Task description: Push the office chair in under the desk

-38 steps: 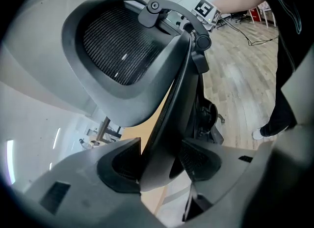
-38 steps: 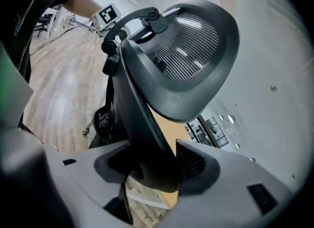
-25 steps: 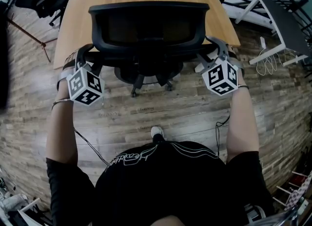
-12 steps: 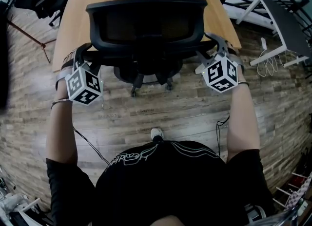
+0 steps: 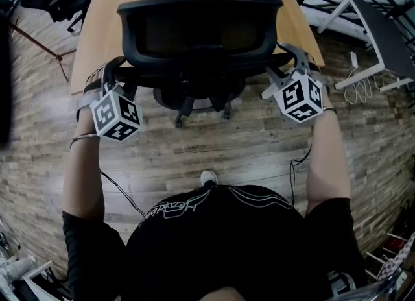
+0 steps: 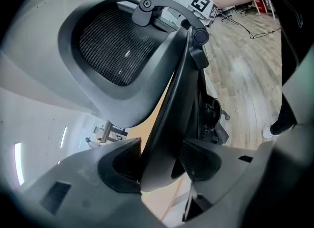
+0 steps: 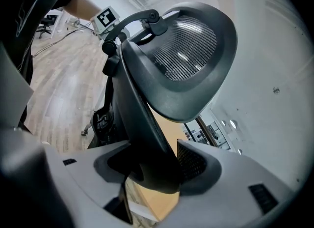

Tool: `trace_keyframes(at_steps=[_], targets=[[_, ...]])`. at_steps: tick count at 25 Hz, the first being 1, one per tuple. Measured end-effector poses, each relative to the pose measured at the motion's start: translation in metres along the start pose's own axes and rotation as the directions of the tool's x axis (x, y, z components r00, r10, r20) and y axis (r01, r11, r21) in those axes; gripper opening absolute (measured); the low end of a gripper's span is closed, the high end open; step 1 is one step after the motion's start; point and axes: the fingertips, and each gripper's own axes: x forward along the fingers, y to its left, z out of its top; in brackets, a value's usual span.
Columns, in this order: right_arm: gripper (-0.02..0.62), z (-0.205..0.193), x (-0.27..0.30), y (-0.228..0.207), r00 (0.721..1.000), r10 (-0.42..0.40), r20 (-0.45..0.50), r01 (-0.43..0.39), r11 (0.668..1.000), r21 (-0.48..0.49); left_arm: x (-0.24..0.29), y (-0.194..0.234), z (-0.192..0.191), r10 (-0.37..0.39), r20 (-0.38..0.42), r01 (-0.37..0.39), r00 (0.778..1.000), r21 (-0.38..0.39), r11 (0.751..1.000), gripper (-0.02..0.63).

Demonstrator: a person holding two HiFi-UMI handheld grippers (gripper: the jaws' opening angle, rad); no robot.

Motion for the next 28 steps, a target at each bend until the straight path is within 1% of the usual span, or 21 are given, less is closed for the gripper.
trace_keyframes(at_steps=[3,6,8,10,11,13,15,16,18,20,22,23,24,25,26,27,28], targets=[[0.269,0.001,0.0,0.0,1.0,-0.014,0.008,0.014,1.0,0.006,0.0,0.001,0.001,0.015,0.016,-0.015,1.0,-0.015,1.0,0.23],[0.27,0.001,0.0,-0.001,0.999,-0.053,-0.008,0.053,0.999,0.002,-0.001,0.001,0.002,0.039,0.037,-0.037,0.999,-0.046,0.998,0.23],[0.27,-0.001,-0.004,-0.003,0.995,-0.097,-0.033,0.097,0.995,-0.008,-0.003,0.003,0.003,0.085,0.051,-0.081,0.995,-0.077,0.994,0.241],[0.27,-0.003,-0.015,-0.003,0.99,-0.134,-0.037,0.134,0.991,-0.002,-0.011,0.004,0.003,0.14,0.072,-0.131,0.987,-0.116,0.985,0.252],[0.27,-0.003,-0.023,-0.002,0.99,-0.139,-0.023,0.14,0.99,0.025,-0.018,0.005,0.002,0.161,0.087,-0.148,0.983,-0.146,0.978,0.259],[0.27,0.001,-0.045,0.0,0.99,-0.14,0.026,0.135,0.982,0.135,-0.038,0.009,-0.001,0.199,0.116,-0.17,0.973,-0.223,0.96,0.272],[0.268,0.008,-0.073,0.005,0.986,-0.15,0.077,0.125,0.957,0.26,-0.062,0.009,-0.005,0.226,0.138,-0.176,0.964,-0.302,0.937,0.272],[0.268,0.013,-0.088,0.012,0.983,-0.152,0.099,0.115,0.945,0.305,-0.076,0.006,-0.005,0.231,0.152,-0.169,0.961,-0.339,0.925,0.272],[0.268,0.027,-0.117,0.033,0.979,-0.141,0.148,0.076,0.925,0.373,-0.106,-0.007,0.002,0.221,0.198,-0.125,0.955,-0.406,0.905,0.27],[0.268,0.047,-0.145,0.06,0.969,-0.103,0.223,-0.009,0.892,0.453,-0.133,-0.028,0.016,0.186,0.263,-0.044,0.947,-0.468,0.883,0.27],[0.267,0.074,-0.171,0.091,0.946,-0.048,0.321,-0.132,0.847,0.514,-0.158,-0.054,0.031,0.143,0.333,0.057,0.932,-0.523,0.85,0.27],[0.267,0.088,-0.183,0.108,0.931,-0.022,0.365,-0.186,0.831,0.525,-0.171,-0.067,0.038,0.121,0.371,0.11,0.921,-0.545,0.831,0.27],[0.267,0.102,-0.196,0.123,0.916,-0.004,0.4,-0.226,0.82,0.526,-0.185,-0.08,0.046,0.098,0.409,0.167,0.907,-0.563,0.809,0.27],[0.267,0.116,-0.209,0.136,0.904,0.006,0.428,-0.255,0.81,0.528,-0.2,-0.092,0.053,0.074,0.45,0.23,0.89,-0.582,0.78,0.27],[0.265,0.129,-0.222,0.148,0.892,0.008,0.453,-0.279,0.797,0.535,-0.216,-0.105,0.059,0.047,0.493,0.301,0.869,-0.602,0.739,0.268],[0.258,0.142,-0.236,0.16,0.879,0.005,0.476,-0.303,0.778,0.551,-0.233,-0.117,0.066,0.021,0.537,0.379,0.843,-0.622,0.685,0.254],[0.216,0.156,-0.25,0.171,0.866,0.0,0.5,-0.329,0.752,0.571,-0.25,-0.129,0.072,0.001,0.581,0.455,0.814,-0.638,0.622,0.234]])
